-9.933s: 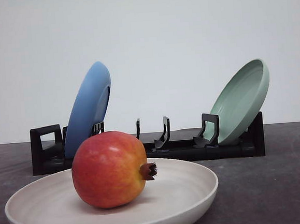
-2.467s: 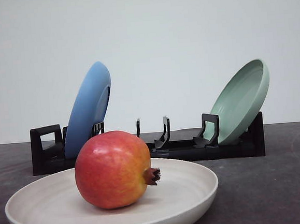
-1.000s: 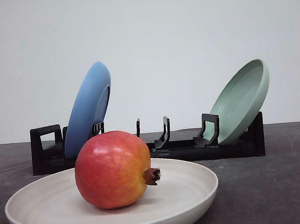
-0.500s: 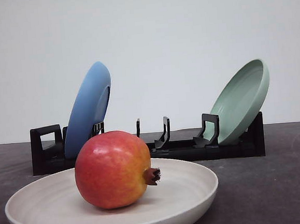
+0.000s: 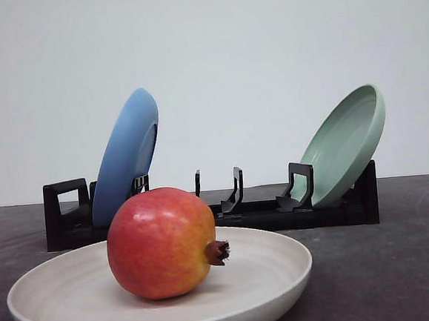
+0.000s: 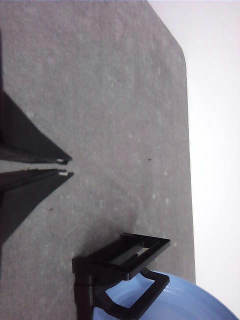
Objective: Place pomegranate in white plate
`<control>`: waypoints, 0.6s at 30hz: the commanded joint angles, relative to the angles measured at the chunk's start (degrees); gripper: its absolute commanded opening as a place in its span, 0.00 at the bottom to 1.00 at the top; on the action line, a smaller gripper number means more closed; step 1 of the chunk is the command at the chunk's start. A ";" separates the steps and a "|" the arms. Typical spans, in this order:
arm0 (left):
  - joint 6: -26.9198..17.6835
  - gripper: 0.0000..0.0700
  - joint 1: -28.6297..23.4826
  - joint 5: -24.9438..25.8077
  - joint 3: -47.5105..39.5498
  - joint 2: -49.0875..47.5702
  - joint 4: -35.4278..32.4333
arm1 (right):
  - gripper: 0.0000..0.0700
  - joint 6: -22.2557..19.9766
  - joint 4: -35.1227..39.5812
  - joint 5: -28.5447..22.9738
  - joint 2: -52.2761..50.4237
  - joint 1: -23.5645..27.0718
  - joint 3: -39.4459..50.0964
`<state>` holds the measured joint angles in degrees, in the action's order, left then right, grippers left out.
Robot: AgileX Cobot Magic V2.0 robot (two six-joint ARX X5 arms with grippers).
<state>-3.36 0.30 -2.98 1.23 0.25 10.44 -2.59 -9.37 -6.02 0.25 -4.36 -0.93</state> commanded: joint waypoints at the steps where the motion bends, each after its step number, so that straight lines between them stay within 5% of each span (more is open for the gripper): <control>1: 0.38 0.00 0.11 0.22 -0.55 -0.09 0.31 | 0.00 0.48 0.33 -0.02 -0.04 0.11 0.26; 18: 0.39 0.00 0.11 0.22 -0.55 -0.09 0.31 | 0.00 0.48 0.31 -0.02 -0.04 0.11 0.26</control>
<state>-3.36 0.30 -2.98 1.23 0.25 10.44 -2.60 -9.37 -6.02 0.25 -4.36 -0.93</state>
